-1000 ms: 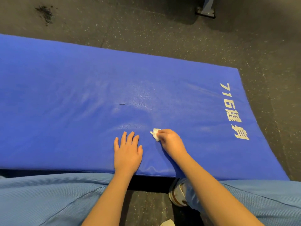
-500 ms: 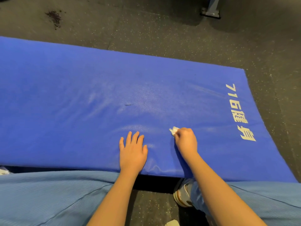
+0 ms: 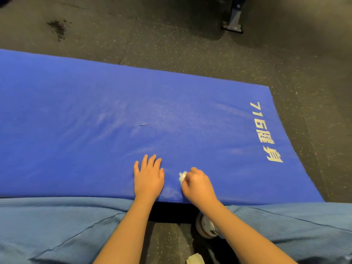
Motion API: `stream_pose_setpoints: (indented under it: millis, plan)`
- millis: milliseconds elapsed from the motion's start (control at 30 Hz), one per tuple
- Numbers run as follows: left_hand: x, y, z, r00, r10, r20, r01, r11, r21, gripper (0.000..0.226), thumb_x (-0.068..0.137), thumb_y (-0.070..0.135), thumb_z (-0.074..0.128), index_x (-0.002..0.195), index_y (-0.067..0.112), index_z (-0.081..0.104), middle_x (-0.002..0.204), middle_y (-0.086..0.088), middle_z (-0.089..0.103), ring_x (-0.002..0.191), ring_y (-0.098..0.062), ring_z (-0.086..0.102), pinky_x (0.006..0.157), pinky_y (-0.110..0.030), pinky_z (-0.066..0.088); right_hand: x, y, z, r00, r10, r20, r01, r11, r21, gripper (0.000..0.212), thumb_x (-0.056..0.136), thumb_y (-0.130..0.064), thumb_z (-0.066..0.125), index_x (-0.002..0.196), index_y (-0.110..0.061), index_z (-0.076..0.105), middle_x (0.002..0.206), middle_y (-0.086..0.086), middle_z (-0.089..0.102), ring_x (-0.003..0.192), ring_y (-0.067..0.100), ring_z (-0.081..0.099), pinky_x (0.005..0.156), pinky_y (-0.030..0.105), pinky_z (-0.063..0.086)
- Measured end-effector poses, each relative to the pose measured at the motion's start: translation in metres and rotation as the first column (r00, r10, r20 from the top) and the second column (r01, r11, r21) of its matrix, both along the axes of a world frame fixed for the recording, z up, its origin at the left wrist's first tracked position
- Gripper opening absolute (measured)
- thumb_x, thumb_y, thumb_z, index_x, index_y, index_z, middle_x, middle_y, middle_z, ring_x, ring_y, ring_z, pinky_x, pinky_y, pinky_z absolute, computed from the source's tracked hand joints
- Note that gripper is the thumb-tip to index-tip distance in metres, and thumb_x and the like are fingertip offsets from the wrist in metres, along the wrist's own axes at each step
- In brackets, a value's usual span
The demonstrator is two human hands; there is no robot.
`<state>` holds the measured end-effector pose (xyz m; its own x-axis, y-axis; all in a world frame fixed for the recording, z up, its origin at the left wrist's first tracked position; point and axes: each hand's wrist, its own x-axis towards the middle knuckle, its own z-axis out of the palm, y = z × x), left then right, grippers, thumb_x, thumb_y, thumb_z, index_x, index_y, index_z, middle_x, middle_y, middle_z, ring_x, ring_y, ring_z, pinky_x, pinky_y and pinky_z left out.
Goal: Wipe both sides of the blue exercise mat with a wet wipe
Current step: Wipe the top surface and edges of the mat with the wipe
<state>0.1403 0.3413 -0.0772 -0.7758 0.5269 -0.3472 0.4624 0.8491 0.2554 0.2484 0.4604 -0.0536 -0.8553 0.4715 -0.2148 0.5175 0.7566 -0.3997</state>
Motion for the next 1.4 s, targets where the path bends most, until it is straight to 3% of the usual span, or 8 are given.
stream_pose_setpoints:
  millis: [133,300,500,633,867,1100,1300,1400]
  plan:
    - [-0.003,0.001,-0.002,1.000,0.015,0.008,-0.016,0.999,0.035,0.042,0.104,0.029,0.030,0.145,0.028,0.037,0.156,0.008,0.027,0.148,-0.018,0.011,0.119,-0.045,0.007,0.003,0.014,0.002,0.992,0.125,0.035,-0.119,0.984,-0.136,0.025,0.090,-0.015,0.052,0.080,0.002,0.067,0.089,0.014,0.054,0.079,0.031,0.053,0.066,0.034,0.037]
    - [-0.003,0.000,-0.001,1.000,0.018,0.018,-0.019,0.998,0.064,0.041,0.103,0.027,0.033,0.144,0.027,0.040,0.155,0.008,0.031,0.148,-0.018,0.015,0.118,-0.044,0.008,-0.009,0.040,-0.010,0.910,-0.414,-0.030,0.406,0.902,-0.148,0.015,0.085,-0.007,0.056,0.075,-0.001,0.064,0.083,0.006,0.053,0.075,0.023,0.052,0.061,0.025,0.028]
    - [-0.006,0.002,-0.008,0.999,0.025,-0.022,-0.023,0.997,0.079,0.036,0.099,0.022,0.045,0.133,0.024,0.054,0.146,0.005,0.045,0.141,-0.022,0.031,0.112,-0.045,0.018,-0.024,0.024,-0.017,0.999,0.026,-0.028,-0.030,0.986,-0.164,0.016,0.085,-0.015,0.061,0.076,-0.003,0.065,0.081,0.010,0.058,0.075,0.024,0.052,0.063,0.032,0.037]
    - [-0.017,0.007,-0.008,0.996,0.057,-0.072,-0.047,0.990,0.132,0.030,0.091,0.013,0.053,0.119,0.015,0.063,0.123,-0.002,0.061,0.116,-0.026,0.052,0.095,-0.043,0.033,-0.033,0.068,-0.034,0.899,-0.437,-0.025,0.433,0.897,-0.083,0.025,0.086,-0.009,0.056,0.062,0.000,0.057,0.081,0.012,0.054,0.073,0.028,0.050,0.056,0.032,0.031]
    - [-0.042,0.017,-0.023,0.995,0.100,-0.023,-0.100,0.995,0.009,0.052,0.102,0.033,0.036,0.151,0.017,0.029,0.161,-0.002,0.017,0.149,-0.021,0.010,0.118,-0.040,0.008,-0.039,0.046,-0.035,0.957,0.282,-0.065,-0.286,0.956,-0.065,0.017,0.084,-0.002,0.052,0.072,0.002,0.064,0.090,0.016,0.061,0.080,0.033,0.053,0.062,0.035,0.044]
    - [-0.034,0.020,-0.034,0.989,0.120,-0.085,-0.119,0.993,0.021,0.049,0.097,0.028,0.048,0.143,0.011,0.046,0.154,-0.008,0.035,0.145,-0.027,0.027,0.116,-0.047,0.018,-0.067,0.090,-0.070,0.937,-0.345,-0.052,0.345,0.939,0.000,0.018,0.089,-0.002,0.050,0.075,0.005,0.059,0.094,0.009,0.053,0.086,0.029,0.057,0.060,0.030,0.041]
    - [-0.034,0.021,-0.036,0.984,0.103,-0.148,-0.105,0.995,-0.001,0.049,0.082,0.028,0.049,0.122,0.007,0.065,0.135,-0.013,0.058,0.126,-0.033,0.053,0.101,-0.052,0.041,-0.089,0.058,-0.065,0.971,0.220,-0.098,-0.222,0.975,-0.019,0.017,0.081,0.004,0.059,0.065,0.003,0.053,0.075,0.016,0.052,0.062,0.030,0.050,0.049,0.031,0.033]
    - [-0.033,0.022,-0.034,0.983,0.099,-0.153,-0.099,0.995,0.013,0.048,0.084,0.029,0.046,0.125,0.009,0.064,0.137,-0.011,0.057,0.129,-0.032,0.051,0.103,-0.052,0.040,-0.097,0.103,-0.073,0.963,-0.261,-0.061,0.265,0.962,0.066,0.014,0.088,0.005,0.050,0.080,0.004,0.060,0.084,0.015,0.052,0.074,0.026,0.049,0.057,0.031,0.031]
